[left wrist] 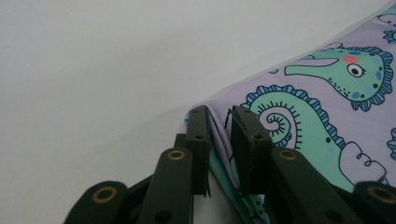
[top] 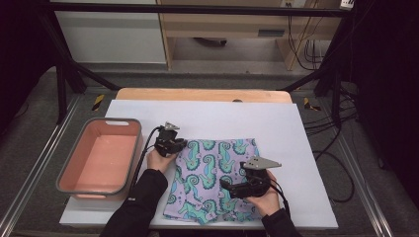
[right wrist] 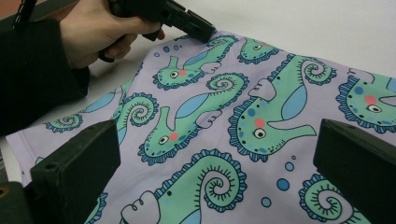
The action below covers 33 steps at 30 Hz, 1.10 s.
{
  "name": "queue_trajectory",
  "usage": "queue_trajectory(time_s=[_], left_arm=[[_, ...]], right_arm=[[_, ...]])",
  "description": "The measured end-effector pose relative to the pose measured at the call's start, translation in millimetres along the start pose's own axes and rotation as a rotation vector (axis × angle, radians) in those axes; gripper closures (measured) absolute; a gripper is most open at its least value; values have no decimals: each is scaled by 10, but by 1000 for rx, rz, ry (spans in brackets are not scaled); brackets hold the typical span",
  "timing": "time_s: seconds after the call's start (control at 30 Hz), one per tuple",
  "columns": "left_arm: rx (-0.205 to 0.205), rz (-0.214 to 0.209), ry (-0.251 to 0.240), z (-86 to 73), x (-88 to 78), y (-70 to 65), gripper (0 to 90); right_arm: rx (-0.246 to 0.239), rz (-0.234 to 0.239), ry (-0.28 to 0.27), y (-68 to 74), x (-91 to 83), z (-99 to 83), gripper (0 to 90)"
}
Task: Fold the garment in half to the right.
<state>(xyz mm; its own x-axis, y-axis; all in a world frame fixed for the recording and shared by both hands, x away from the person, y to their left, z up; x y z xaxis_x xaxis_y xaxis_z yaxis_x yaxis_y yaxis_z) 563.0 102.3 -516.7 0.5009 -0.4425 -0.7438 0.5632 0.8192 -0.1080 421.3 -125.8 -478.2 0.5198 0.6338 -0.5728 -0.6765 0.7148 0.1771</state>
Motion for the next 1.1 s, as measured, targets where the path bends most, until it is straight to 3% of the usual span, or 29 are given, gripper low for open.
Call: queue_trajectory(time_s=[0.17, 0.37, 0.97, 1.1], left_arm=[[6, 4, -3, 0, 19, -22, 860], [16, 8, 2, -3, 21, -23, 881], [33, 9, 12, 1, 30, -22, 884], [40, 13, 23, 9, 30, -26, 884]], right_arm=[[-10, 11, 5, 54, 27, 1, 12], [-28, 23, 16, 150, 78, 1, 6], [-100, 97, 91, 771, 392, -85, 52], [-106, 101, 100, 850, 444, -113, 82]])
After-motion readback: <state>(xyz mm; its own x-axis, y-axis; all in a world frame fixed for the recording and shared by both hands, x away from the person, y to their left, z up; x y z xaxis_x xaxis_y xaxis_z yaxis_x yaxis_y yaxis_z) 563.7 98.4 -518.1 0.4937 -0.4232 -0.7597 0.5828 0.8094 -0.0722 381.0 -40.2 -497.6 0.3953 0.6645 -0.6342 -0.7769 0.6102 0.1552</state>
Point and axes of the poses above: each handheld gripper's, and its own axes: x roughly forward along the jaws, z roughly out of its top, y roughly to its left, the point moved 6 cm from there along x, roughly forward along the jaws, and after that the axes turned 5 degrees about y, right-handed, at the moved point
